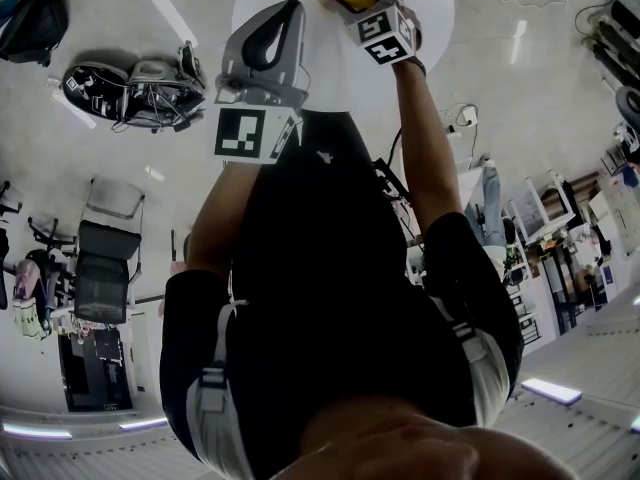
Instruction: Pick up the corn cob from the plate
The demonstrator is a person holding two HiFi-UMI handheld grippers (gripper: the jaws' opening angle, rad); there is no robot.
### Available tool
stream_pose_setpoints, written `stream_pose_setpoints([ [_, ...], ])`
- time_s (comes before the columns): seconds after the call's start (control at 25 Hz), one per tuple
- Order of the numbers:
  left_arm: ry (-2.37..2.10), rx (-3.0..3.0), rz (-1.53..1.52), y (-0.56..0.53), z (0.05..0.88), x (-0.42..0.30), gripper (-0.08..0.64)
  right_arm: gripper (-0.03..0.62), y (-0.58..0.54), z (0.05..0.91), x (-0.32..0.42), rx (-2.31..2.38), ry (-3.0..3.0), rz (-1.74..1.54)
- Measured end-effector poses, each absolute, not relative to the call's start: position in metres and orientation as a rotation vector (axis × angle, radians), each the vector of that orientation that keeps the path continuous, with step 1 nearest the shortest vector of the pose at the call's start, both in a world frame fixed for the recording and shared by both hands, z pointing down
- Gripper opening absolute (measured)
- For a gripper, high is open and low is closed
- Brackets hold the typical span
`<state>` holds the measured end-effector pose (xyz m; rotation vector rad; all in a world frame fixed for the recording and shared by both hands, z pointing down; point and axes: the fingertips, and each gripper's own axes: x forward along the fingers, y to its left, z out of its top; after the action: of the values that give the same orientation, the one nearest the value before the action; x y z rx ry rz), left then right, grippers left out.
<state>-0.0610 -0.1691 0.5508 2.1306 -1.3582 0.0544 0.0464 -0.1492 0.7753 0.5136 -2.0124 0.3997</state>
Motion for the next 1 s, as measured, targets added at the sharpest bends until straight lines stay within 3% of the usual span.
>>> stream_pose_setpoints([
  [1.0, -1.401, 2.133, 0.058, -0.141, 0.547, -0.061, 0.0, 0.264, -0.144, 0.765, 0.059, 0.717, -2.014, 0.492],
])
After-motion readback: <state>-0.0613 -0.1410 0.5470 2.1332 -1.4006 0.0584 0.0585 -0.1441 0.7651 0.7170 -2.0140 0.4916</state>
